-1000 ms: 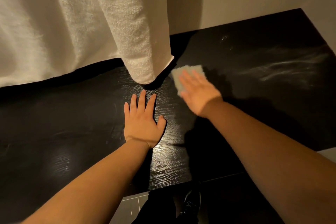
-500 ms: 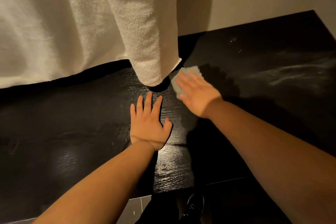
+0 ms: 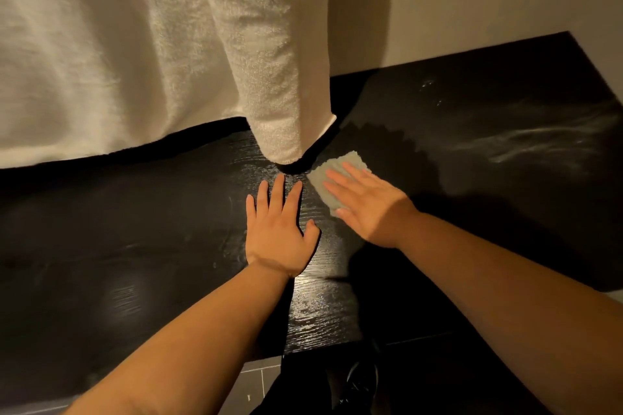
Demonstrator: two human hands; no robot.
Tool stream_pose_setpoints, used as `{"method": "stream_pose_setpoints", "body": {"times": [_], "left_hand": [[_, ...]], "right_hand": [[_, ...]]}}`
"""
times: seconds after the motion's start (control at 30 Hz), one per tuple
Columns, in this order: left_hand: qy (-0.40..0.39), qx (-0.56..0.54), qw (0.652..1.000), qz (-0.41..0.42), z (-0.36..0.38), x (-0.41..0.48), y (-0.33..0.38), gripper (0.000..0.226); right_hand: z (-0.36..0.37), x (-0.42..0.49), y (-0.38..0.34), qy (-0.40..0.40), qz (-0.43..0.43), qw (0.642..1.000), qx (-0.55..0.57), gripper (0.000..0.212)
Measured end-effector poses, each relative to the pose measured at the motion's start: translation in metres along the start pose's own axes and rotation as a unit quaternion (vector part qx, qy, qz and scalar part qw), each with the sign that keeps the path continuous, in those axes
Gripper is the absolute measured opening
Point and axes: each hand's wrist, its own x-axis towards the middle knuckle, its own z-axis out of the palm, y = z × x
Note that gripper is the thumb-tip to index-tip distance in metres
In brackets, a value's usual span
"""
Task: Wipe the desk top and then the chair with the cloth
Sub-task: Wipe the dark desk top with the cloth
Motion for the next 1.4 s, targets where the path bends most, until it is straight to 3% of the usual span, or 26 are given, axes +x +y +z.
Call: {"method": "stream_pose_setpoints", "body": {"times": [0.07,0.13,0.2,0.27,0.33,0.47,0.6,0.73,0.83,0.97,1.03,1.17,1.23,1.33,1.4], "left_hand": [[-0.015,0.000,1.000,-0.004,-0.002,0.000,0.001,0.077],[-0.018,-0.009,1.000,-0.018,-0.003,-0.001,0.005,0.076],[-0.002,-0.028,0.999,-0.042,-0.005,0.002,0.013,0.074],[0.003,-0.034,0.999,-0.028,-0.006,0.012,0.023,0.072],[-0.008,-0.024,0.999,0.031,-0.006,0.030,0.031,0.072],[-0.016,-0.012,0.997,0.071,-0.008,0.069,0.037,0.072],[-0.013,-0.051,0.998,0.031,-0.005,0.088,0.036,0.077],[-0.044,-0.050,0.997,0.026,-0.003,0.091,0.036,0.076],[-0.065,-0.040,0.997,0.015,-0.006,0.092,0.038,0.079],[-0.091,-0.024,0.995,0.011,-0.008,0.093,0.039,0.077],[-0.093,-0.026,0.995,0.012,-0.008,0.093,0.038,0.077],[-0.092,-0.027,0.995,0.009,-0.010,0.095,0.038,0.079],[-0.090,-0.025,0.996,0.008,-0.010,0.095,0.039,0.080],[-0.093,-0.012,0.996,0.006,-0.013,0.096,0.042,0.079],[-0.096,-0.006,0.995,0.006,-0.013,0.095,0.042,0.080]], "right_hand": [[-0.013,0.014,0.024,0.005,0.087,0.996,0.011,0.073],[-0.023,0.024,0.041,0.014,0.194,0.980,0.031,0.064],[-0.024,0.026,0.035,0.031,0.239,0.970,0.034,0.061],[-0.015,0.020,0.013,0.044,0.216,0.975,0.030,0.060],[0.000,0.006,-0.007,0.046,0.136,0.989,0.019,0.060],[-0.002,-0.005,0.014,0.020,0.036,0.998,0.038,0.061],[-0.025,0.029,0.067,0.042,0.142,0.989,0.016,0.072],[-0.034,0.066,0.079,0.069,0.248,0.966,0.033,0.061],[-0.023,0.063,0.050,0.058,0.125,0.990,0.012,0.070],[-0.030,0.058,0.073,0.035,-0.015,0.999,-0.014,0.062],[-0.038,0.071,0.108,0.086,0.013,0.995,-0.057,0.059],[-0.049,0.096,0.128,0.081,0.239,0.967,0.024,0.061],[-0.046,0.100,0.103,0.086,0.217,0.972,0.014,0.065],[-0.035,0.089,0.065,0.075,0.072,0.995,0.002,0.057],[-0.033,0.082,0.067,0.048,0.021,0.999,0.015,0.052]]}}
